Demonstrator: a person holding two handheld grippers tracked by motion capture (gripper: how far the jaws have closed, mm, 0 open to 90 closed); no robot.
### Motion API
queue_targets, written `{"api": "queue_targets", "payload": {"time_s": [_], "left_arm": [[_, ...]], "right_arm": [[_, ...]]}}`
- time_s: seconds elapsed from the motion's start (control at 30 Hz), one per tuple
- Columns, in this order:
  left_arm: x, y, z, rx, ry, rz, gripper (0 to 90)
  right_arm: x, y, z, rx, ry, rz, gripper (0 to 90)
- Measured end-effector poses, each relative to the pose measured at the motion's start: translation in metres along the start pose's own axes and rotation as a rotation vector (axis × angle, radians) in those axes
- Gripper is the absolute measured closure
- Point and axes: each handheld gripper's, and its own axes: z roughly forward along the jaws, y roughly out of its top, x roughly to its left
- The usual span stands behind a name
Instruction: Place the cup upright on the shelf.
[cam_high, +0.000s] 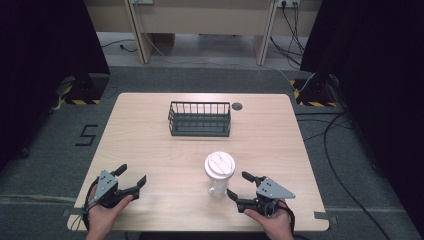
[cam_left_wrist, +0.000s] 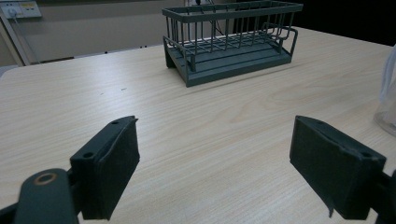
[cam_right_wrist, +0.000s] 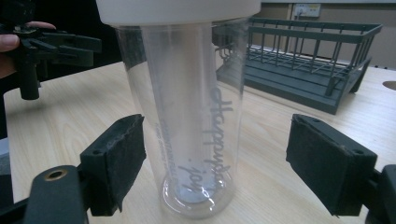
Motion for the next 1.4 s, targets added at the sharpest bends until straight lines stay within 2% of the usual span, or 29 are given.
{"api": "queue_targets", "payload": {"time_s": [0.17,0.4,0.93,1.13,1.4], "left_arm": [[0.0,0.001,-0.002,-0.005,0.001,-0.003,15.1],[0.0,0.001,-0.002,-0.007,-0.002,-0.004,15.1],[-0.001,0.002,-0.002,-0.015,-0.014,-0.009,15.1],[-0.001,0.002,-0.002,-0.017,-0.014,-0.01,15.1],[0.0,0.002,-0.002,-0.016,-0.022,-0.011,15.2]], "right_arm": [[0.004,0.0,0.01,0.006,0.015,-0.002,19.7],[0.005,0.0,0.019,0.018,0.016,-0.005,18.5],[0.009,-0.002,0.049,0.048,0.024,-0.037,13.8],[0.009,-0.003,0.056,0.05,0.029,-0.024,14.3],[0.011,-0.007,0.062,0.04,0.022,-0.035,16.0]]}}
